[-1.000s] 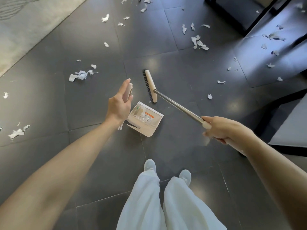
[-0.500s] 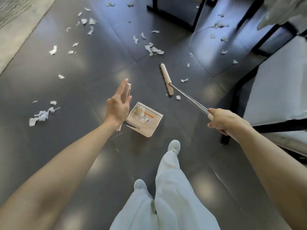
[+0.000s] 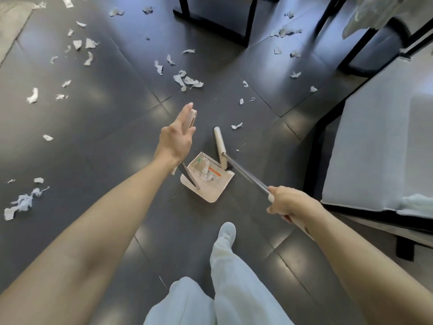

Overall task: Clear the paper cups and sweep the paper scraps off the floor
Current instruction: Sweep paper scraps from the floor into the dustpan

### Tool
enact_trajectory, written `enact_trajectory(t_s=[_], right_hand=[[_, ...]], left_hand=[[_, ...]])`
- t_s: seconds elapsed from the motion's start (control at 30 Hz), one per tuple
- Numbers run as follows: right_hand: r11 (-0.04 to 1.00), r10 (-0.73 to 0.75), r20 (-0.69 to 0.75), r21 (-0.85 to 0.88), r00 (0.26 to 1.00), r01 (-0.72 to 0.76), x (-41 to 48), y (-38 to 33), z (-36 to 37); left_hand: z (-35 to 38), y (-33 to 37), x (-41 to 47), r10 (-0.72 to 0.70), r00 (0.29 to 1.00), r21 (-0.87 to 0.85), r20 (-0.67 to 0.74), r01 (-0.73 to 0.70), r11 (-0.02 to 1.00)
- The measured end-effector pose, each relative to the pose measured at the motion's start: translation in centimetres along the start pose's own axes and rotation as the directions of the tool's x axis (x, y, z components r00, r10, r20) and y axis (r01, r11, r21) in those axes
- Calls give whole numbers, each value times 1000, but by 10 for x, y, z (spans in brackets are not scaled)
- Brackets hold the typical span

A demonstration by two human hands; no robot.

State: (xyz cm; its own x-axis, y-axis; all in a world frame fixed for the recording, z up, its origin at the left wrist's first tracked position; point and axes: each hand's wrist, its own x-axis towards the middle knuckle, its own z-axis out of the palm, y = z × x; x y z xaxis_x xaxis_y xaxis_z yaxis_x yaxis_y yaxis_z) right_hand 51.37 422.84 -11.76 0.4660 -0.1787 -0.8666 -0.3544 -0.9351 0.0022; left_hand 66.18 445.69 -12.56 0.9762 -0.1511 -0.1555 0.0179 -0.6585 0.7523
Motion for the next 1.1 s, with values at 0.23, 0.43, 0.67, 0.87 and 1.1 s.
enact_trajectory(t_s=[0.23,0.43,0.67,0.87,1.1], right_hand=[[940,-22,113,341,993,-18,-12,66,-34],[879,17,-13,476,1000,-9,2,84,-83],[938,141,-163,339,976,-79,55,72,-155],[958,239,-198,207,951,-197,131,63,-218],[988,135,-59,83,989,-130,169,34,-239]], left_hand=[[4,25,31,-5,1000,26,9,5,1000],[15,47,61,19,1000,-24,-11,-19,1000],[22,69,124,37,999,-1,5,-37,999],[35,81,191,17,998,-46,68,-14,999],[29,87,253,-25,998,-40,63,28,999]])
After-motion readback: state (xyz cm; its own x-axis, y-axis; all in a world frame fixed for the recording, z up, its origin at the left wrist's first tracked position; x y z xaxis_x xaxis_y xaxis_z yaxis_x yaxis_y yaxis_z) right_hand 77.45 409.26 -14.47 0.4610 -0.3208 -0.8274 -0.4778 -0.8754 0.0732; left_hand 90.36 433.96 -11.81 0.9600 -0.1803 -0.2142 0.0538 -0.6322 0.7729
